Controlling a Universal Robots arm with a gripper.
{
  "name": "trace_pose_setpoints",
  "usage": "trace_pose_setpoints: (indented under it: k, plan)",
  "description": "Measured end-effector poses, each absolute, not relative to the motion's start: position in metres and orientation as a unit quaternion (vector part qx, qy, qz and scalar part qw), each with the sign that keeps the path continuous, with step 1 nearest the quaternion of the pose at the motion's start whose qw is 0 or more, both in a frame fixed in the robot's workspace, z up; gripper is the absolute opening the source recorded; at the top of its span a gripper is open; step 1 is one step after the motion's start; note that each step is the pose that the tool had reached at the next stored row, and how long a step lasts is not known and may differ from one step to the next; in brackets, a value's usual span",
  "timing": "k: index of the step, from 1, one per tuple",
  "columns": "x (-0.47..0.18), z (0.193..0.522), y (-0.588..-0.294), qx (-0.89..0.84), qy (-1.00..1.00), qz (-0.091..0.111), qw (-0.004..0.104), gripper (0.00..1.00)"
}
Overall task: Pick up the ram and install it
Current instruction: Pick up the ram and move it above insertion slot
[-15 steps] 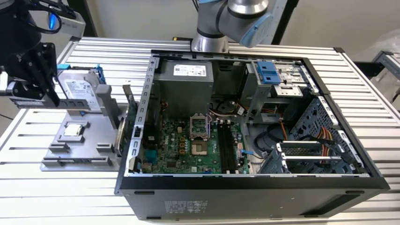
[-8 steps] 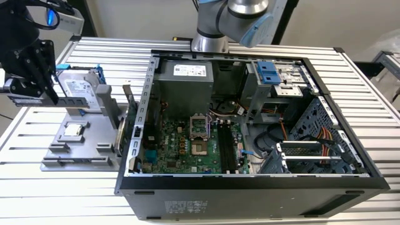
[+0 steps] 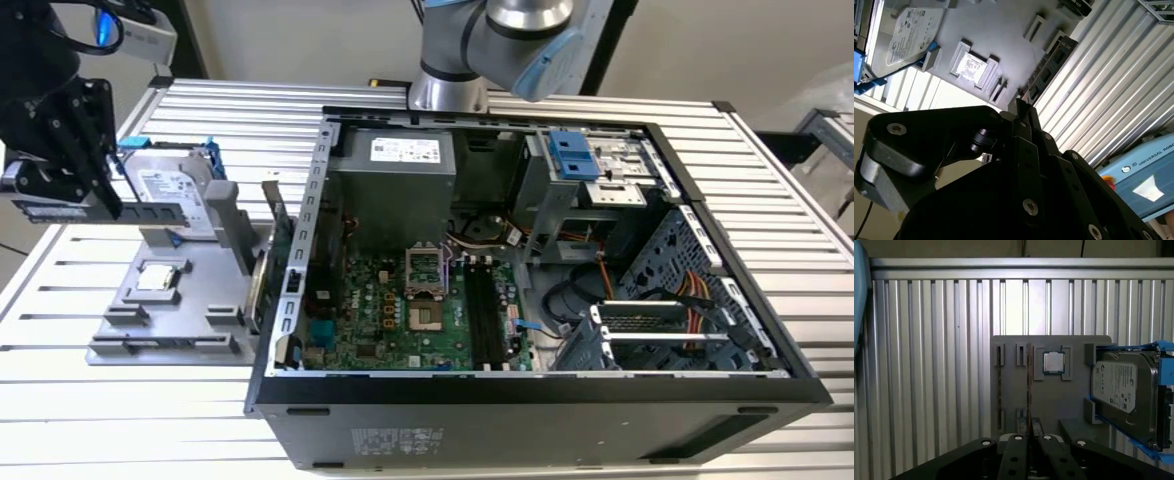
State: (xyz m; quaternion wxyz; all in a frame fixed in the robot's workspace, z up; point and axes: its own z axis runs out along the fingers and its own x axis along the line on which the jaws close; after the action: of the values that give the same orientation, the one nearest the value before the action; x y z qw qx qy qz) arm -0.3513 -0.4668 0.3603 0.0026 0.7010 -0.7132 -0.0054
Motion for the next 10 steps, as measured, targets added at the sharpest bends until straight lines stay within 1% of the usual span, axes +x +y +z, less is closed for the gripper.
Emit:
trace_pose_setpoints:
  k: [10]
  plan:
    - [-0.3499, 0.3607, -0.4668, 0.701, -0.713, -0.005, 0.003, 0.0]
